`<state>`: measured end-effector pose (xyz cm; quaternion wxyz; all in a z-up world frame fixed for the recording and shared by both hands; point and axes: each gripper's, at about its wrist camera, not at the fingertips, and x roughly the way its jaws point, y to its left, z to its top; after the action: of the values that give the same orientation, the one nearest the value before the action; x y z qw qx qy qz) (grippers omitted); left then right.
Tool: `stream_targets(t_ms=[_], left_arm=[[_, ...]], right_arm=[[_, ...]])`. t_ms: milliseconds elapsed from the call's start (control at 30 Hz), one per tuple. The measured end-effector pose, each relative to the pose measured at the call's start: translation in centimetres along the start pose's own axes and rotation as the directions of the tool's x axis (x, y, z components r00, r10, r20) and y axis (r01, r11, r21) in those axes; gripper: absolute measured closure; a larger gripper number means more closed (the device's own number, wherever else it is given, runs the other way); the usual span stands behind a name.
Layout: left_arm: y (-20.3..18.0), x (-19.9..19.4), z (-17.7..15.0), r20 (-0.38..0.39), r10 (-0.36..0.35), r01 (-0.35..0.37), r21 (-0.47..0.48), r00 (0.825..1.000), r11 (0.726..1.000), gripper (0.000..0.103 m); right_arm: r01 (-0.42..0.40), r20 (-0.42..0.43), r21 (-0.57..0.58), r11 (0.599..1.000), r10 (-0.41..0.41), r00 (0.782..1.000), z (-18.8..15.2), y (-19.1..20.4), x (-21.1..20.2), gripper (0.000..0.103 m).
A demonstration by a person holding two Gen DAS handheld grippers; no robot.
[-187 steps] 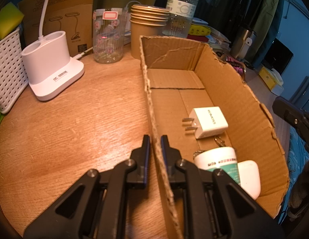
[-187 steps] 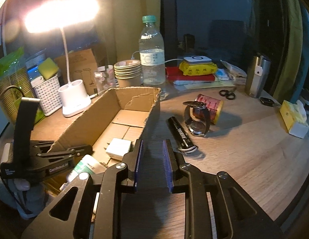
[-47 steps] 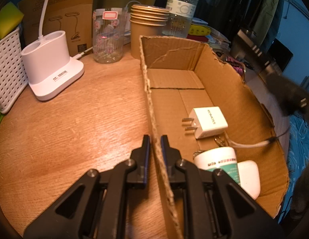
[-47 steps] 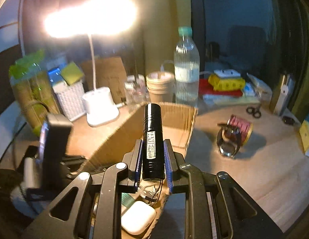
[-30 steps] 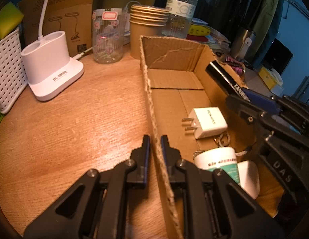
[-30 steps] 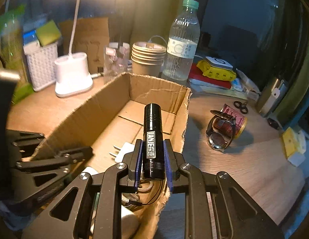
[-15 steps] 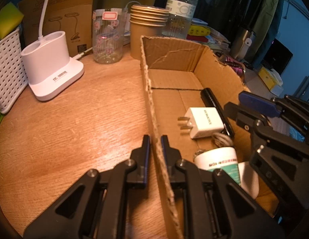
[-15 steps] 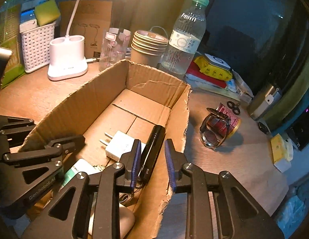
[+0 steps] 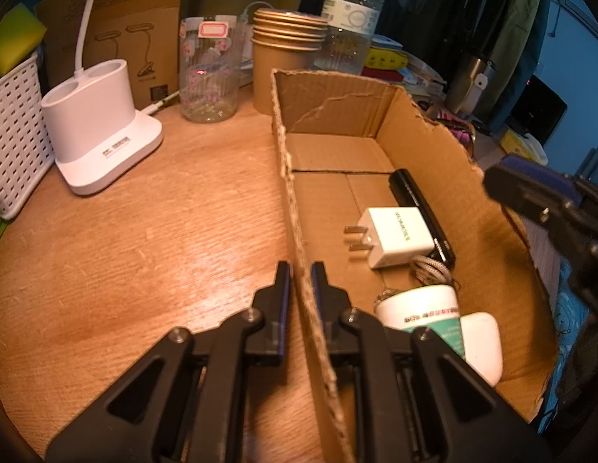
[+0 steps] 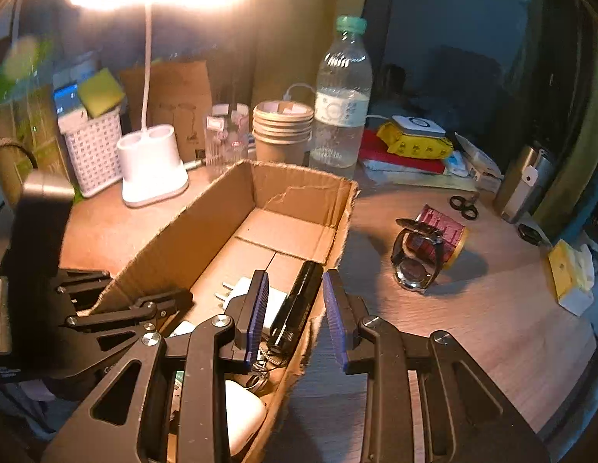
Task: Organize rigid objects
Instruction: 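Move the open right gripper down around the black leather-strap watch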
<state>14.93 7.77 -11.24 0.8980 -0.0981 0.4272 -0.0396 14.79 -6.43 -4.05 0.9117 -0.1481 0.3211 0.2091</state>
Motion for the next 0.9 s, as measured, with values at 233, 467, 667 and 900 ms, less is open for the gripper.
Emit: stream_targets(t_ms=[233,467,667,900], left_arm=[[0.0,0.0,0.0,0.000,0.000,0.000,0.000,1.000,1.000,0.091],[0.0,0.0,0.0,0.000,0.000,0.000,0.000,1.000,1.000,0.091],[0.0,0.0,0.0,0.000,0.000,0.000,0.000,1.000,1.000,0.091],[0.0,0.0,0.0,0.000,0.000,0.000,0.000,1.000,1.000,0.091]], right_arm=[[0.004,0.008,0.028,1.000,-0.005,1.000,-0.1,-1.1,-0.3,0.072],[-0.010,0.022,0.057,0.998,0.008,1.000,-0.1,-2.1,-0.8,0.070],[-0.009,0.036,0.102,0.995,0.005,0.999,-0.2,-3.6,-1.3,0.063],[0.008,0.035,0.134,0.991,-0.013,0.999,-0.5,-4.9,-1.2,0.062]])
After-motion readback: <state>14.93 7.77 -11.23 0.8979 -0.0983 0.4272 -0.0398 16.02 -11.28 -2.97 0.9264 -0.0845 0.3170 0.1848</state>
